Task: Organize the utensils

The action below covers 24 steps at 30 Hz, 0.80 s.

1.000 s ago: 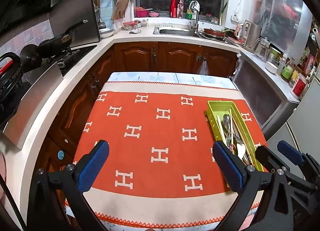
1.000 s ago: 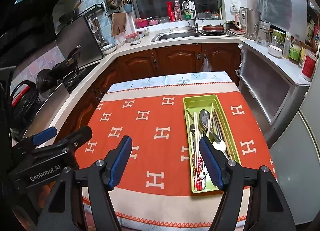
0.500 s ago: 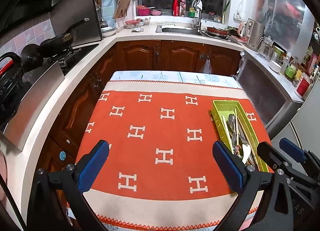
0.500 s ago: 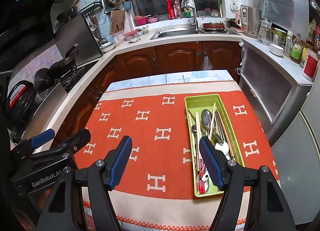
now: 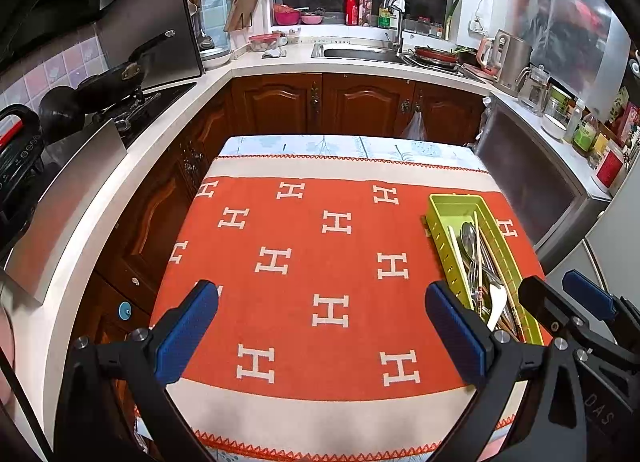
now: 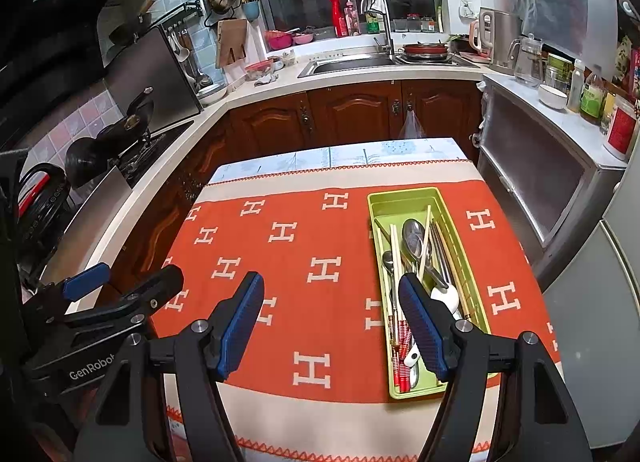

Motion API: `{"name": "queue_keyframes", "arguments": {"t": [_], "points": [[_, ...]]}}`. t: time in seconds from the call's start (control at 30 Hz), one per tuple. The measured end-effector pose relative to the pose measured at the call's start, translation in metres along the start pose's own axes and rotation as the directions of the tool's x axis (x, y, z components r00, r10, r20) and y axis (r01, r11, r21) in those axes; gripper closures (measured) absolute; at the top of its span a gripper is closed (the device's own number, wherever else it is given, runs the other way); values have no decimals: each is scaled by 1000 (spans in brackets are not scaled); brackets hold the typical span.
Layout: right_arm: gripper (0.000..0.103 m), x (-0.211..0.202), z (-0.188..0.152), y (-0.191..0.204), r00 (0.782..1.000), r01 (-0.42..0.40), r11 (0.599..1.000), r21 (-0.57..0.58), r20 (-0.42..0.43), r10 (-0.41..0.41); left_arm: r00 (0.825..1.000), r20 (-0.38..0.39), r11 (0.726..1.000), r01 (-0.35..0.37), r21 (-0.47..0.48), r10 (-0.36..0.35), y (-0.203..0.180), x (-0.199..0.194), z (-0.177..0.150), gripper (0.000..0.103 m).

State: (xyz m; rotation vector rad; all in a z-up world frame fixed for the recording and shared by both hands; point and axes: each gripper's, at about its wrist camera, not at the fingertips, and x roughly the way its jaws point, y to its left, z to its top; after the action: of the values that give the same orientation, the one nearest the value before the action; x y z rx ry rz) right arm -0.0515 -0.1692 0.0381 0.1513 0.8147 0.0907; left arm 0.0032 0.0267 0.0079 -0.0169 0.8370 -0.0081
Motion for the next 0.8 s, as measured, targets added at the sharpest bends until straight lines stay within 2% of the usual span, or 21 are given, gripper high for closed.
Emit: {"name": "queue_keyframes", "arguments": {"t": [0.8], "points": [[32, 10, -3, 0, 1000, -5, 1000, 4, -6, 5, 1000, -18, 1000, -8, 4, 8, 1, 5, -2, 1]]}}
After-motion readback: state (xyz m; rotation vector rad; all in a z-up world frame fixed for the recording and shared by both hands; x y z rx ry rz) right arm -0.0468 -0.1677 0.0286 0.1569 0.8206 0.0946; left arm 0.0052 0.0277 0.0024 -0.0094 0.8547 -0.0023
